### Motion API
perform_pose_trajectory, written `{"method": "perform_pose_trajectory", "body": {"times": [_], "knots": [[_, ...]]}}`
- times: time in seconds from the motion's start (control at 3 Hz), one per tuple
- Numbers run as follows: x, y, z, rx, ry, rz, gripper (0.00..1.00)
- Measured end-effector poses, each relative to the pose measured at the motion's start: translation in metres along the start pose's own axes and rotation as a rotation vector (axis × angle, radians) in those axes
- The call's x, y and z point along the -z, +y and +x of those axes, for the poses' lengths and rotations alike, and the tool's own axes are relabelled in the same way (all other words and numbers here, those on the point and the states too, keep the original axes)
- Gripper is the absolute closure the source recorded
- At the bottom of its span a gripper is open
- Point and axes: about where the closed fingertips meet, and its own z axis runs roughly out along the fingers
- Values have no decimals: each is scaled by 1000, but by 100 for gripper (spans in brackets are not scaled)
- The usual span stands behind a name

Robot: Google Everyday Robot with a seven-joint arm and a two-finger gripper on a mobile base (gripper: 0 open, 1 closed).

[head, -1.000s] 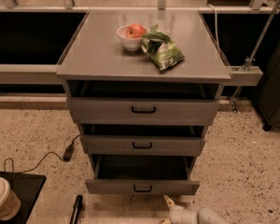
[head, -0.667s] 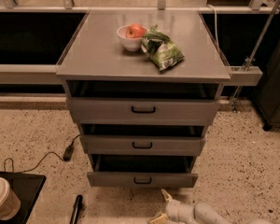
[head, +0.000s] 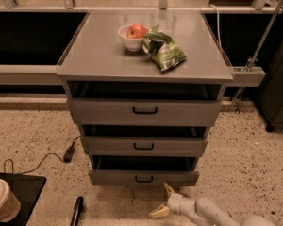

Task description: Close bottom drawer

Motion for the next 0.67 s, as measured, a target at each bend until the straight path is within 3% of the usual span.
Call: {"method": "perform_pose_trajectory", "body": {"times": [0.33, 0.67], "knots": [[-6, -48, -35, 36, -18, 64, 0], [-8, -76, -62, 53, -25, 121, 0]]}}
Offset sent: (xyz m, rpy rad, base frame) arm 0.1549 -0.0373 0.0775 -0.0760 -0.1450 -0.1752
